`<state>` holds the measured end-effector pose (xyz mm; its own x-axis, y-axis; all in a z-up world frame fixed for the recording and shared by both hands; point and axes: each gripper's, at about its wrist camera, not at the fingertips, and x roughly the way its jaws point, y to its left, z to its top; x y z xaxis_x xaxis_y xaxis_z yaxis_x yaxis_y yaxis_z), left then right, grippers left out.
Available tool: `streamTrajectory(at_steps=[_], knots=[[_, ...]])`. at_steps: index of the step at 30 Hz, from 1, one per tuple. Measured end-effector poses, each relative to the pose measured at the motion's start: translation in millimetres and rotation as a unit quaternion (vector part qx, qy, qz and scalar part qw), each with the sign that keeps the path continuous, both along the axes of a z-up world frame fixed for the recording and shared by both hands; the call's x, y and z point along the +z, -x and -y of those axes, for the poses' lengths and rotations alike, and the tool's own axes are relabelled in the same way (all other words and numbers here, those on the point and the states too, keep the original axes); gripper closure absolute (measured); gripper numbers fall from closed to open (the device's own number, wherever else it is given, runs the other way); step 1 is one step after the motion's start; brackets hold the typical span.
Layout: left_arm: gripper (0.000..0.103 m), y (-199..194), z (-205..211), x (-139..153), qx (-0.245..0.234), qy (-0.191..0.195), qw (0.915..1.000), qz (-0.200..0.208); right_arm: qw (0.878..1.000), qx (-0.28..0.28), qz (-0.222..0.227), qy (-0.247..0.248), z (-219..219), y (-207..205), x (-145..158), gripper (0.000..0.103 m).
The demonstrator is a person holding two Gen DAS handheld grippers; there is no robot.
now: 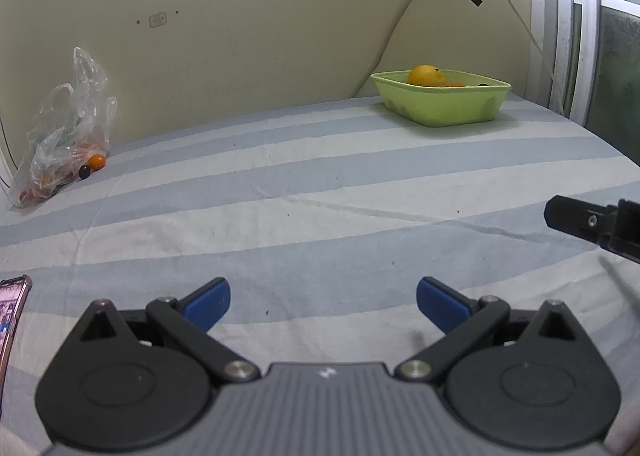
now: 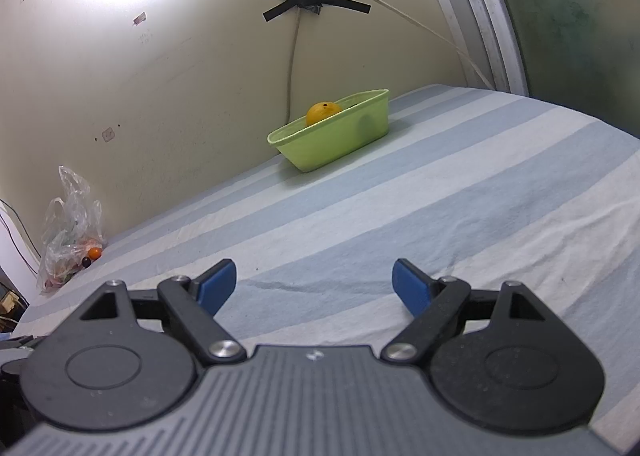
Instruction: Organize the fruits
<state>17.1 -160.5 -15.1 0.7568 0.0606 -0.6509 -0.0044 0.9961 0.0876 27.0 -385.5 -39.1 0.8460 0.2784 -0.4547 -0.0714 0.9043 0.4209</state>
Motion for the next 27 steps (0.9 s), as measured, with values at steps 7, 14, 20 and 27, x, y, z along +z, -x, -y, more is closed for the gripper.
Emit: streamTrajectory(at_steps=[7,14,20,27], knots=[[0.000,-1.5,-1.9,0.3,-0.003,0.007,1.0000,-0.005,1.000,0.000,0.001,0.000,1.0,-0.2,0.3,0.016],[0.000,-2.1,-2.8,0.5,-0.008,0.013,0.9999,-0.008,1.000,0.000,0.002,0.001,-0.5,0.6,1.5,0.016],[0.000,-1.2,-4.6,-0.1,-0.016,0.031,0.9993,-0.010,1.000,0.000,0.003,0.001,-1.1,0.5,1.4,0.016],[0.000,-0.2,-4.5,3.8,-0.020,0.043,0.9989,-0.003,1.000,-0.001,0.006,0.006,-1.7,0.7,2.0,0.016]])
